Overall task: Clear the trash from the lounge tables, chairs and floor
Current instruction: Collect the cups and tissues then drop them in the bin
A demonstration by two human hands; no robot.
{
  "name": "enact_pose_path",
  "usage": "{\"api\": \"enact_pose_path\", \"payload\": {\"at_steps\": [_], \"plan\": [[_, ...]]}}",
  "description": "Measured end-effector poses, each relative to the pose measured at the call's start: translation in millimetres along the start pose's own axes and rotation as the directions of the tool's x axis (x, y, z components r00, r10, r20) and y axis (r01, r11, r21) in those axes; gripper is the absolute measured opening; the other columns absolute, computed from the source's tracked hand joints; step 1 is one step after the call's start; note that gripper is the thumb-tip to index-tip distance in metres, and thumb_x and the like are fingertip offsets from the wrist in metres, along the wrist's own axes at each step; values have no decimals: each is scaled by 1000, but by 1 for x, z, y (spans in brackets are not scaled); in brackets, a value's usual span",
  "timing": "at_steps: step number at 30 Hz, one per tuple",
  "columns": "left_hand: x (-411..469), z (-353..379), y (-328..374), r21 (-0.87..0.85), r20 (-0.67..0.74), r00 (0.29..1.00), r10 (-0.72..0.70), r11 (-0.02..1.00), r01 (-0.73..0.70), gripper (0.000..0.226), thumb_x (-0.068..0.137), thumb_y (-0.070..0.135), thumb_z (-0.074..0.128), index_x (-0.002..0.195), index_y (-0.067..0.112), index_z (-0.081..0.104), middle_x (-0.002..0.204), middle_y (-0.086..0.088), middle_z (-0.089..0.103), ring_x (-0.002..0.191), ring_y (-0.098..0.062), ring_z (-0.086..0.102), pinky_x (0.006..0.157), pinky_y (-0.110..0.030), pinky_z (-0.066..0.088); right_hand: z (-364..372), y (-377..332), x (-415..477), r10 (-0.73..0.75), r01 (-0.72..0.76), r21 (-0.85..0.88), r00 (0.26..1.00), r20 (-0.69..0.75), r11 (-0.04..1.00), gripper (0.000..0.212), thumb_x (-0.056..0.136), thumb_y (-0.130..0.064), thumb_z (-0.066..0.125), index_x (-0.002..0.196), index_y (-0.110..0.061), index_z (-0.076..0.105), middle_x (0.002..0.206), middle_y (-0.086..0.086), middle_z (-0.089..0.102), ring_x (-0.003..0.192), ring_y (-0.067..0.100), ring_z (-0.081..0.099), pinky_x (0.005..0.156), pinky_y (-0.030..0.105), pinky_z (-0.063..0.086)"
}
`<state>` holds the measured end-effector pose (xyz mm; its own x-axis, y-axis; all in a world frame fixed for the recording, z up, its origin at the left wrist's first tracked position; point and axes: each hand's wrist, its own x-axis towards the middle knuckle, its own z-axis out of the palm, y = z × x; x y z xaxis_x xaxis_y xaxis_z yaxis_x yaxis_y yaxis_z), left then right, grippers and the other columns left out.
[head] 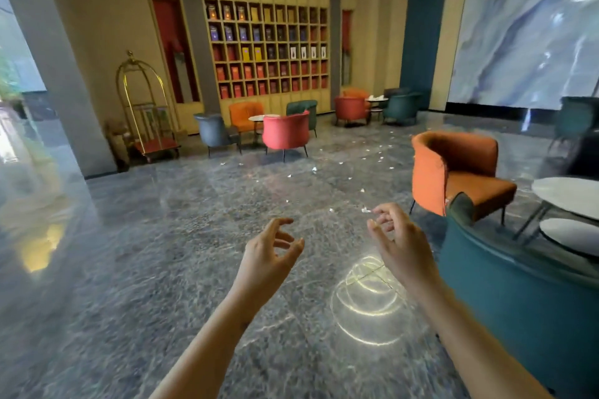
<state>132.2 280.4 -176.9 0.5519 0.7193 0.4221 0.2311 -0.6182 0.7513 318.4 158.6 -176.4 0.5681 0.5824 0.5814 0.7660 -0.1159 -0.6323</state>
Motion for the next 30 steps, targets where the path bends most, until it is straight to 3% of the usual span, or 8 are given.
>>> {"api": "enact_pose_path", "payload": {"at_steps": [7, 15, 26, 30], "plan": [[170, 54, -82, -82, 61, 996, 59, 995, -54, 30, 84, 23, 65, 113, 24, 56, 89, 6, 64, 80, 5, 59, 67, -6, 42, 84, 80, 130, 84, -83, -85, 996, 14, 993, 25, 91, -24, 55, 112, -10, 54, 99, 7, 61, 88, 23, 58, 78, 41, 48], [377, 106, -163, -107, 142, 990, -1, 994, 16, 28, 87, 27, 63, 113, 20, 58, 91, 5, 64, 81, 4, 58, 65, -5, 43, 184, 160, 286, 187, -179, -113, 980, 63, 977, 28, 90, -24, 57, 115, -11, 54, 100, 7, 61, 91, 22, 58, 81, 40, 49], [651, 277, -252, -116, 183, 983, 11, 993, 11, 28, 86, 25, 65, 112, 22, 57, 93, 9, 63, 84, 2, 59, 65, -7, 43, 275, 370, 531, 266, -262, -127, 964, 21, 957, 29, 91, -27, 54, 116, -12, 53, 105, 6, 60, 92, 22, 58, 80, 38, 49], [768, 325, -267, -90, 180, 984, -12, 996, 28, 31, 86, 27, 65, 114, 23, 55, 97, 7, 63, 88, 1, 59, 66, -10, 43, 304, 435, 647, 241, -223, -183, 967, 86, 958, 32, 92, -28, 53, 119, -12, 52, 109, 6, 60, 96, 23, 58, 80, 35, 47]]}}
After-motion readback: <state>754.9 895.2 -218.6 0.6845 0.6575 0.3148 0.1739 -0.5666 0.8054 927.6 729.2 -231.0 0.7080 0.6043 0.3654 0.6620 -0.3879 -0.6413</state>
